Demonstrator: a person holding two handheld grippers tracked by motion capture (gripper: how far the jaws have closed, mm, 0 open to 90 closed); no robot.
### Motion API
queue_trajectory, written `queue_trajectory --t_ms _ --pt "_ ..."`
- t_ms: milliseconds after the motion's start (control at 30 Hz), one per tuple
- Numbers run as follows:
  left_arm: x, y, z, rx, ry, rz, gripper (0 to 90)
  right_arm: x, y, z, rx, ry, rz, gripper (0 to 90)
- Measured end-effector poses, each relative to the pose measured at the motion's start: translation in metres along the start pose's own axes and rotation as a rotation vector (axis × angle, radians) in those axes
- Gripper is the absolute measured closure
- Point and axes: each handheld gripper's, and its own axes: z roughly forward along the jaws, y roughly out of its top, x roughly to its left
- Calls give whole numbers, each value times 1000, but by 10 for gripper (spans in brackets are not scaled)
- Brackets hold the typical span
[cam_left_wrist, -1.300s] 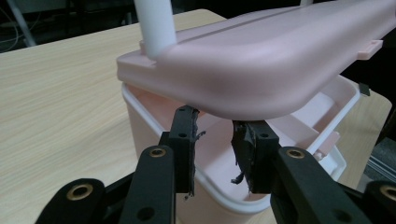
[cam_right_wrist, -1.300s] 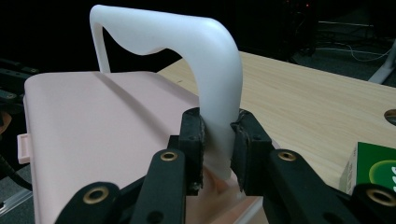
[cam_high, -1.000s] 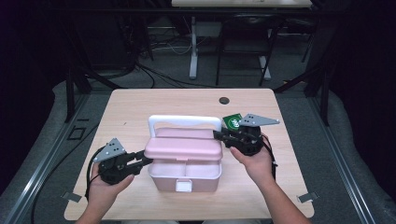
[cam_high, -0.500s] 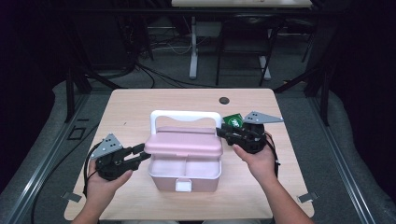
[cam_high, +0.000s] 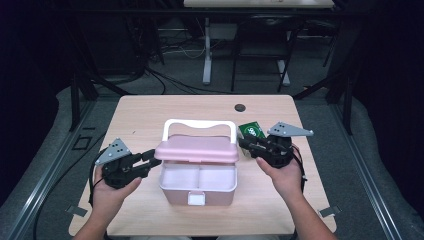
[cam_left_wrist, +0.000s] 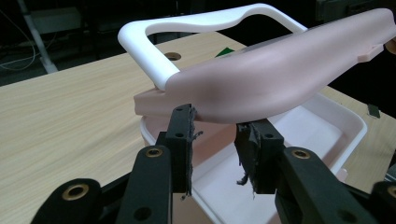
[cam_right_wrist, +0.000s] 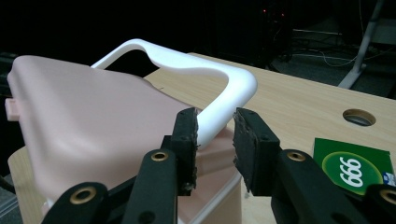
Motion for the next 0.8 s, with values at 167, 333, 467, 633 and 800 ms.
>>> queue_trajectory --t_ms 167,333,467,633,800 --pt "0 1 -1 0 1 2 684 1 -3 -2 -10 -6 -7 714" --pt "1 2 -1 -3 -1 -1 689 0 -3 -3 -18 -1 -6 736" --pt "1 2 -2 -7 3 -6 716 1 -4 -3 -10 -2 -6 756" --pt "3 2 -3 0 7 -19 758 2 -9 -2 -2 -3 -14 820" --pt "4 5 -5 -11 17 -22 819 3 -9 -5 6 5 -32 900"
